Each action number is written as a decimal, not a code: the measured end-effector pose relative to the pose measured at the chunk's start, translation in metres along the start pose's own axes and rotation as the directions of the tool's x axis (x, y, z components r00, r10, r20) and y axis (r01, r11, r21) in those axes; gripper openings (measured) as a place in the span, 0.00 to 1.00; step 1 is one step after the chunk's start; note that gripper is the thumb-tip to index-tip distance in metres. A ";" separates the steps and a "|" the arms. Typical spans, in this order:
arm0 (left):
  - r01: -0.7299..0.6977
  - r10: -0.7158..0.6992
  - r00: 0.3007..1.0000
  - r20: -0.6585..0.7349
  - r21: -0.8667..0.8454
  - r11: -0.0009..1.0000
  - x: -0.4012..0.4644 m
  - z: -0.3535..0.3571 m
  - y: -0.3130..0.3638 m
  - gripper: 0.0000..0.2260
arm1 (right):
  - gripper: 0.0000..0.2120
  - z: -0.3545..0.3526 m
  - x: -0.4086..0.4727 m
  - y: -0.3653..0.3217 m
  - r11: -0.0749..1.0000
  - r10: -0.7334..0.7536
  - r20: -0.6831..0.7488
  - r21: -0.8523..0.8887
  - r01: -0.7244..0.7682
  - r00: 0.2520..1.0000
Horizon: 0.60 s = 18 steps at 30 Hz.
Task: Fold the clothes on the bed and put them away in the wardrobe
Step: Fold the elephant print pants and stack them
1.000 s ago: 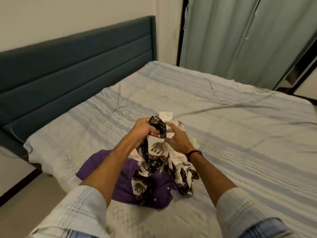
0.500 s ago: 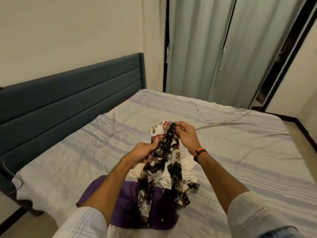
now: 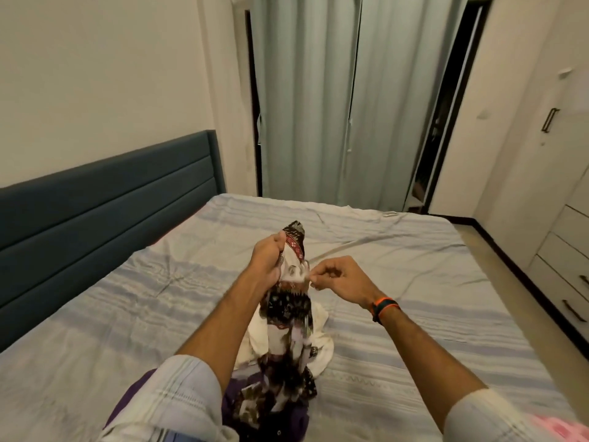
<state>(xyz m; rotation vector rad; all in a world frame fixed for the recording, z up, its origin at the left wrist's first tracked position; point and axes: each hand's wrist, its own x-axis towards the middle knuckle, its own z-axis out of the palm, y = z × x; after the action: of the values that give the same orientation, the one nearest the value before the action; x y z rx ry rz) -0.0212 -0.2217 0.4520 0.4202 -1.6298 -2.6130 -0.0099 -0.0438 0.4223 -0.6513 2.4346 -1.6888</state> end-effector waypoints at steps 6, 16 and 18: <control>-0.111 0.060 0.974 0.217 0.231 0.967 -0.013 0.057 -0.004 0.08 | 0.20 -0.040 -0.003 0.000 0.995 0.095 -0.214 0.051 -0.086 0.972; -0.182 0.103 0.950 0.296 0.252 0.951 -0.012 0.111 -0.011 0.12 | 0.20 -0.117 0.005 0.020 0.949 0.000 -0.165 0.311 0.052 0.986; -0.181 0.123 0.961 0.248 0.227 0.957 -0.012 0.119 -0.016 0.09 | 0.17 -0.129 0.008 0.025 0.943 -0.013 -0.164 0.326 0.066 0.986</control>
<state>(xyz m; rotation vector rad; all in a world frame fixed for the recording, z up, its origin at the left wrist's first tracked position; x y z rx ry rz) -0.0369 -0.1081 0.4899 -0.0105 -1.9817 -2.4284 -0.0661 0.0724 0.4489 -0.5394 2.1621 -2.1756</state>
